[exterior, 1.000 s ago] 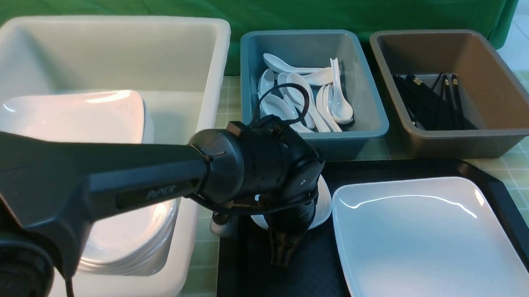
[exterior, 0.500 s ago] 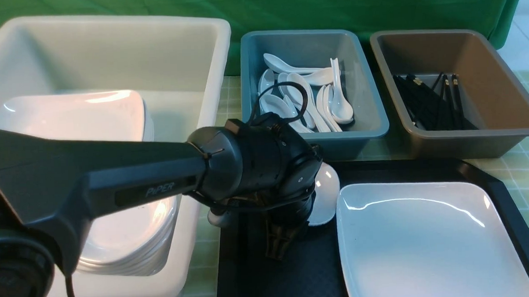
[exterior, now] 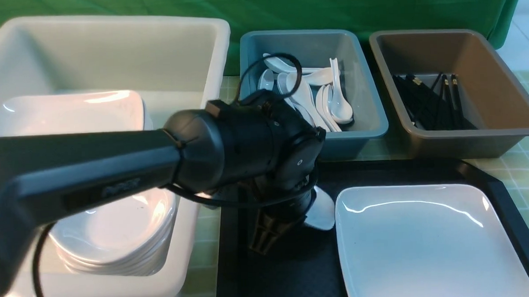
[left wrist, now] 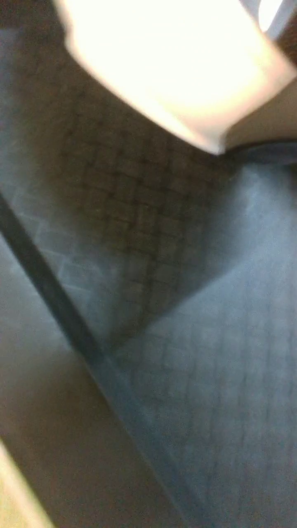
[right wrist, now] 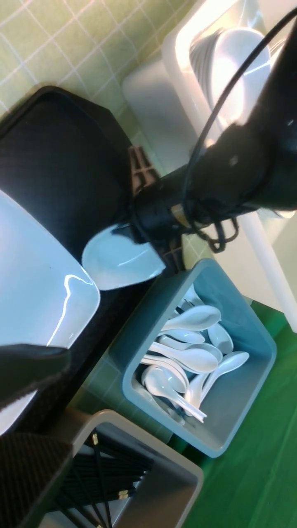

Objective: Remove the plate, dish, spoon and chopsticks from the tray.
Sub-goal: Use the left arm to put the small plate into the large storage box on the left

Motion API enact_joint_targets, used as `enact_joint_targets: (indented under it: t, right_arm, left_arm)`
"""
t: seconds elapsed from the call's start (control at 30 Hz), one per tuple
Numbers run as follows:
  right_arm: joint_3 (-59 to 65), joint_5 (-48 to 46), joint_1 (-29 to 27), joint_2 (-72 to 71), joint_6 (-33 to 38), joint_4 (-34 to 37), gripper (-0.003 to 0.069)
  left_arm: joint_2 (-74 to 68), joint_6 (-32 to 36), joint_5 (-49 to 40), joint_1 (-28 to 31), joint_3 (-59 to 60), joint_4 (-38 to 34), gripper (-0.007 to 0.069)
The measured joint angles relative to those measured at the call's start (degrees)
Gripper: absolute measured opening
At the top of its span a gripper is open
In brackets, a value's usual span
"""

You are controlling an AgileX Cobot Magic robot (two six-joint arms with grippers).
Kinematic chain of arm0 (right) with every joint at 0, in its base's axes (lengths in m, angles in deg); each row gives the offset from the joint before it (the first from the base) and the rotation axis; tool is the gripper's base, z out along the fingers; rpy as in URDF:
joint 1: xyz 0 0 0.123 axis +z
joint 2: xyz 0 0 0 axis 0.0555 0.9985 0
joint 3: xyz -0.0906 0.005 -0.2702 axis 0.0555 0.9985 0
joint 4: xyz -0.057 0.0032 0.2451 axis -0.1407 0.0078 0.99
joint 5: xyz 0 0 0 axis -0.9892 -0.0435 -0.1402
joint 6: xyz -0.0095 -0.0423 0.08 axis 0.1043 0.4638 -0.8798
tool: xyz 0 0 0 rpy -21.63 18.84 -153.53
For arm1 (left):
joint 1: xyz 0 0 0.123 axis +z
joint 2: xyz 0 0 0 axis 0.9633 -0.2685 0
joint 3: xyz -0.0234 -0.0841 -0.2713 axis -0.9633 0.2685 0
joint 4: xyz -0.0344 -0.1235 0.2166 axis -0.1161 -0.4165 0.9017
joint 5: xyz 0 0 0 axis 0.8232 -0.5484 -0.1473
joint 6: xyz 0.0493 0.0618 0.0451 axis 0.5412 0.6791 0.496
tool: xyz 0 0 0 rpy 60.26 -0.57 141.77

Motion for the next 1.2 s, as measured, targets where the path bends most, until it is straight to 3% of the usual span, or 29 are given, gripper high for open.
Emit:
enact_joint_targets:
  t: [0.27,0.57,0.7,0.8,0.93,1.03,1.2]
  right_arm:
    - [0.00,0.00,0.00,0.00,0.00,0.06,0.0239]
    - [0.00,-0.17,0.00,0.00,0.00,0.06,0.0239]
    - [0.00,-0.17,0.00,0.00,0.00,0.06,0.0239]
    - [0.00,-0.17,0.00,0.00,0.00,0.06,0.0239]
    - [0.00,-0.17,0.00,0.00,0.00,0.06,0.0239]
    - [0.00,-0.17,0.00,0.00,0.00,0.06,0.0239]
    - [0.00,-0.17,0.00,0.00,0.00,0.06,0.0239]
  left_arm:
    - [5.66,8.53,-3.76,0.27,0.17,6.13,0.0008]
    - [17.27,27.92,-1.20,0.27,0.28,10.88,0.0008]
    - [24.41,32.79,-2.23,0.93,0.28,12.44,0.0008]
    - [29.50,38.50,-5.32,4.10,0.28,10.01,0.0008]
    - [35.69,52.51,-15.83,14.18,0.58,-0.06,0.0008]
    - [37.82,58.33,-20.46,18.69,2.19,-4.52,0.0008]
    - [42.88,58.74,-21.23,25.54,11.91,-9.52,0.0008]
